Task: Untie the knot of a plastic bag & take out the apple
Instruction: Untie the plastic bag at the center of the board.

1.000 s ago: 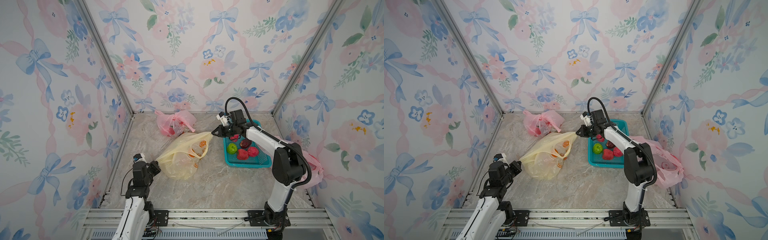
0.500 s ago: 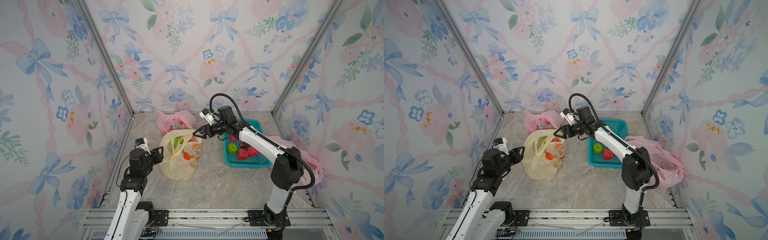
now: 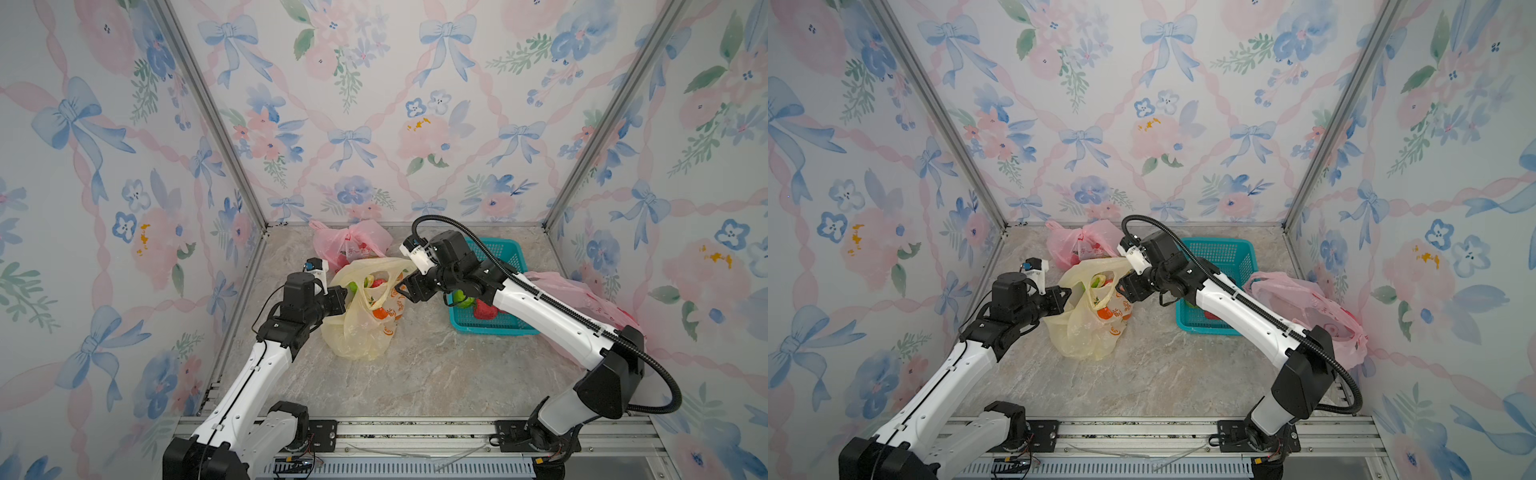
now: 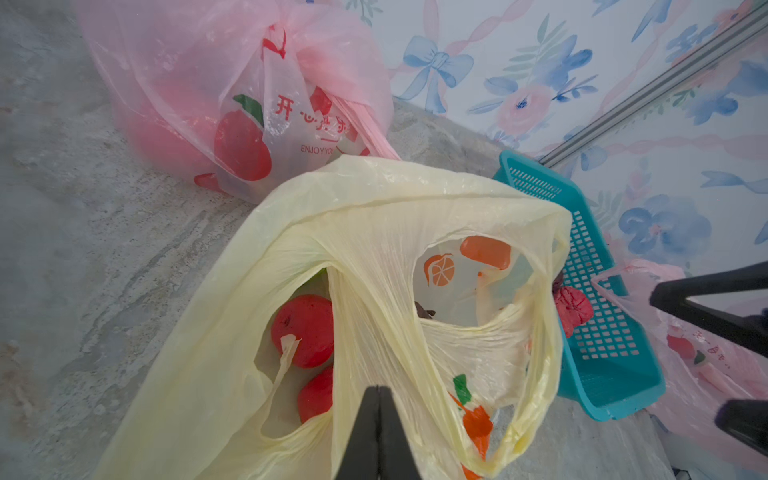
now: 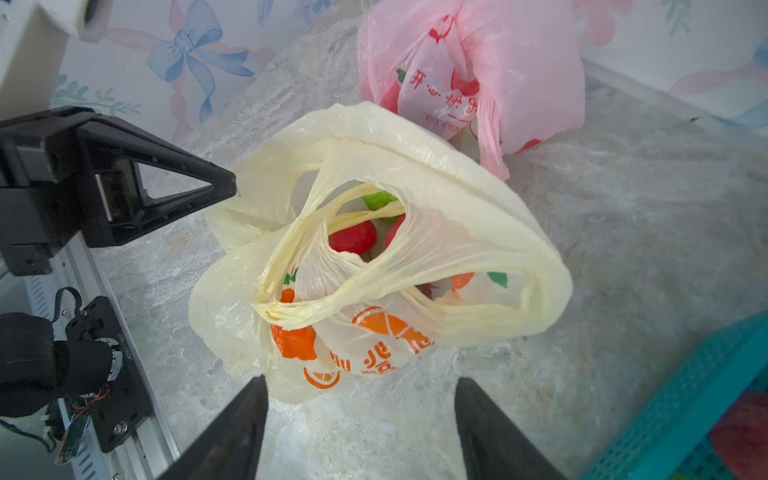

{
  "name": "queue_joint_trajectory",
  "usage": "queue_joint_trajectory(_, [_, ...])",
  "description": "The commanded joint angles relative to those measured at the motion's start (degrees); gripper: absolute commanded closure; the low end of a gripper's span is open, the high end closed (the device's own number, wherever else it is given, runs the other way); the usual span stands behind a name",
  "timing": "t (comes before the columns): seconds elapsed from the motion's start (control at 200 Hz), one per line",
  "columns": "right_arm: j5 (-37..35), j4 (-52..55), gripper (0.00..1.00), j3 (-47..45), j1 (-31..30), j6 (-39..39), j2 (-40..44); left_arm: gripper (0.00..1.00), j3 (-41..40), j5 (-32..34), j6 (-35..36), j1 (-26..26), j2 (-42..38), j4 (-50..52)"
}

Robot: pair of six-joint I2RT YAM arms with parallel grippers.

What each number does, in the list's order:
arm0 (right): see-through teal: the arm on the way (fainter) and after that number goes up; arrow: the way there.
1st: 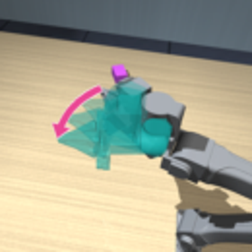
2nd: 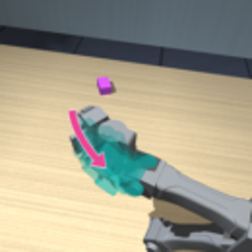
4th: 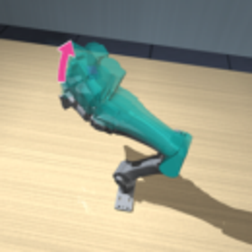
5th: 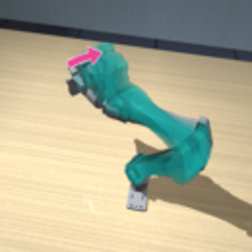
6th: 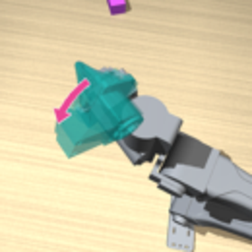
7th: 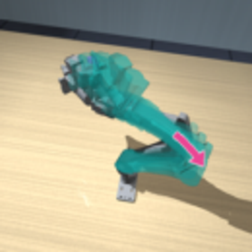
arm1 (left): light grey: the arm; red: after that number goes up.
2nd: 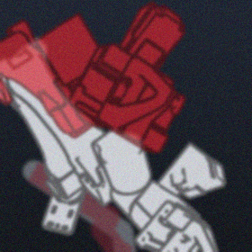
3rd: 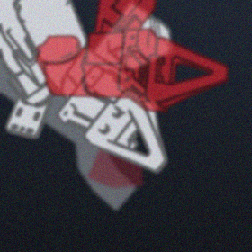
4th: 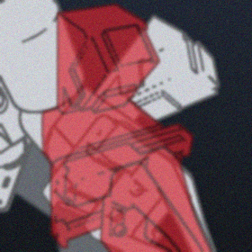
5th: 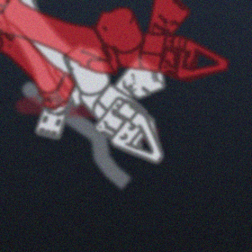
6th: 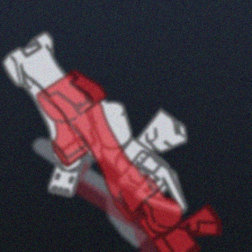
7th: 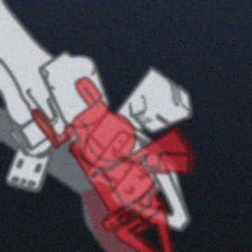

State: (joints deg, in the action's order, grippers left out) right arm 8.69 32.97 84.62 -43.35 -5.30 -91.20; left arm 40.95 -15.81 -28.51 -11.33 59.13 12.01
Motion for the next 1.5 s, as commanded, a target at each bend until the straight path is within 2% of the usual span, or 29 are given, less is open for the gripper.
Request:
queue_joint_trajectory(0.0, [-4.4,2.4,0.36,-2.0,-0.1,-3.1,-1.3,1.0,0.8,-1.6,2.5,-0.2,3.8,0.5])
queue_joint_trajectory(0.11, [-3.1,3.9,0.38,0.2,-1.6,-2.4,-4.9,1.0,0.8,-2.6,3.3,-0.2,7.7,-2.5])
queue_joint_trajectory(0.29, [-0.6,5.7,0.38,8.8,-2.8,-0.8,-12.1,1.0,6.4,-5.2,5.0,-0.1,15.5,-6.2])
queue_joint_trajectory(0.44, [1.7,5.6,0.31,14.9,-3.4,0.6,-16.1,1.0,10.4,-7.5,5.7,0.1,21.5,-8.5])
queue_joint_trajectory(0.79, [2.3,8.5,0.16,24.6,-6.5,2.6,-23.8,1.0,12.9,-7.8,4.7,2.0,26.9,-13.4])
queue_joint_trajectory(1.045, [1.2,11.2,0.16,29.4,-8.3,2.2,-29.7,1.0,12.6,-8.9,3.5,3.1,29.0,-16.4])
queue_joint_trajectory(1.105, [0.8,12.4,0.24,30.4,-8.8,2.5,-30.9,1.0,12.4,-9.1,3.1,3.3,29.7,-17.1])
queue_joint_trajectory(1.185, [1.6,14.8,0.47,30.8,-9.1,3.2,-32.2,1.0,11.7,-8.9,2.6,3.7,30.6,-18.3])
queue_joint_trajectory(1.245, [1.9,16.1,0.76,28.8,-9.5,4.1,-31.5,1.0,11.2,-8.8,2.2,4.0,31.6,-19.2])
queue_joint_trajectory(1.29, [1.8,15.9,0.86,25.3,-10.1,5.3,-29.7,1.0,10.8,-8.4,2.1,4.2,32.2,-19.5])
queue_joint_trajectory(1.49, [2.7,14.8,0.9,7.2,-12.8,13.3,-18.6,1.0,7.8,-5.3,1.5,4.5,32.2,-20.7])
